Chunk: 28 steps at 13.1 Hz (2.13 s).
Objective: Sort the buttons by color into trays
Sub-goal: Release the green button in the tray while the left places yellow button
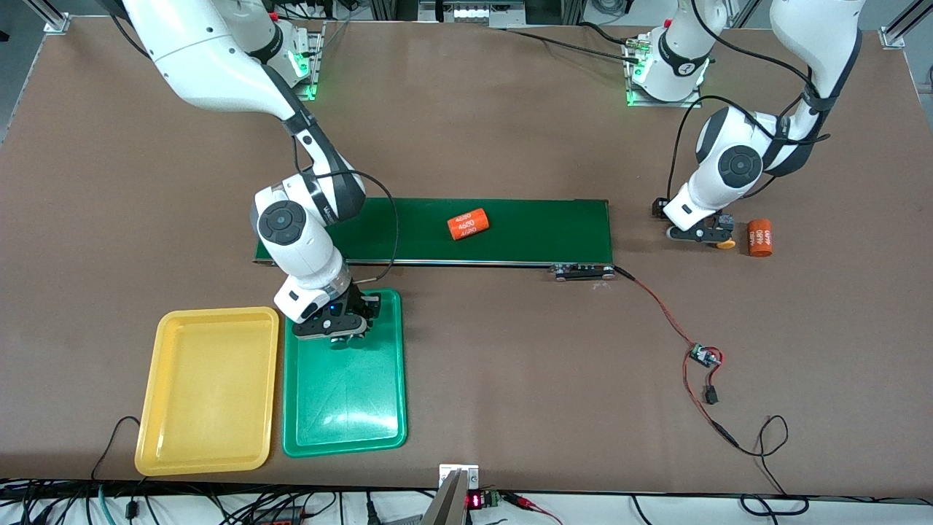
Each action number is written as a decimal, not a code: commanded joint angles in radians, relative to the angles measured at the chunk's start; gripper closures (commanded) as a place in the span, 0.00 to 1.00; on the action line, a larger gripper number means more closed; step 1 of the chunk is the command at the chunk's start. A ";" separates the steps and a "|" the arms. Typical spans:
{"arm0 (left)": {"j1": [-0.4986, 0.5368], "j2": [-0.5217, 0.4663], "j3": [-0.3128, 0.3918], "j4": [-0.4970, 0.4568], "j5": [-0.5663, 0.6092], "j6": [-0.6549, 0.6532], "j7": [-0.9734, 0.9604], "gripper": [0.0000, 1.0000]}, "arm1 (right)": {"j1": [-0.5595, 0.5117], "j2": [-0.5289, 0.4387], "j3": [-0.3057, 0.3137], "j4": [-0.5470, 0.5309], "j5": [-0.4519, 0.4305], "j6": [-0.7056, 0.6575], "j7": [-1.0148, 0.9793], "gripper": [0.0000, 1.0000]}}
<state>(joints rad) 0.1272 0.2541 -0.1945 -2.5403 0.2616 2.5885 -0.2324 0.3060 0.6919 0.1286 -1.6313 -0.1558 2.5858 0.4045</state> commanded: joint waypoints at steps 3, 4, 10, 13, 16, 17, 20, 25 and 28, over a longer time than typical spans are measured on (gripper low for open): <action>-0.032 -0.051 -0.014 0.066 -0.008 -0.118 0.013 0.85 | -0.002 0.020 0.003 0.021 -0.011 0.004 -0.012 0.75; -0.040 -0.064 -0.045 0.101 -0.010 -0.180 0.012 0.85 | -0.005 0.020 0.003 0.021 -0.010 0.004 -0.012 0.64; -0.055 -0.065 -0.270 0.362 -0.158 -0.476 0.007 0.85 | -0.008 0.020 0.000 0.021 -0.010 0.004 -0.012 0.17; -0.092 -0.020 -0.302 0.382 -0.329 -0.447 -0.025 0.85 | -0.014 0.015 -0.007 0.021 -0.011 0.002 -0.021 0.08; -0.162 0.071 -0.313 0.385 -0.355 -0.317 -0.175 0.85 | -0.027 -0.020 -0.007 -0.005 -0.013 -0.060 -0.021 0.00; -0.170 0.095 -0.321 0.385 -0.355 -0.265 -0.214 0.84 | -0.027 -0.041 -0.007 -0.010 -0.013 -0.106 -0.023 0.00; -0.175 0.106 -0.321 0.397 -0.351 -0.235 -0.222 0.77 | -0.036 -0.107 -0.007 -0.041 -0.013 -0.226 -0.015 0.00; -0.164 0.036 -0.319 0.407 -0.351 -0.261 -0.219 0.00 | -0.045 -0.274 -0.003 -0.235 -0.007 -0.228 -0.012 0.00; -0.153 -0.002 -0.289 0.526 -0.334 -0.483 -0.217 0.00 | -0.042 -0.417 0.000 -0.395 -0.001 -0.233 -0.012 0.00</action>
<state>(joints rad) -0.0354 0.2980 -0.5059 -2.0904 -0.0777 2.2570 -0.4484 0.2739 0.4132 0.1162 -1.8754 -0.1561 2.3557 0.3897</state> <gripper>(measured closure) 0.079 0.000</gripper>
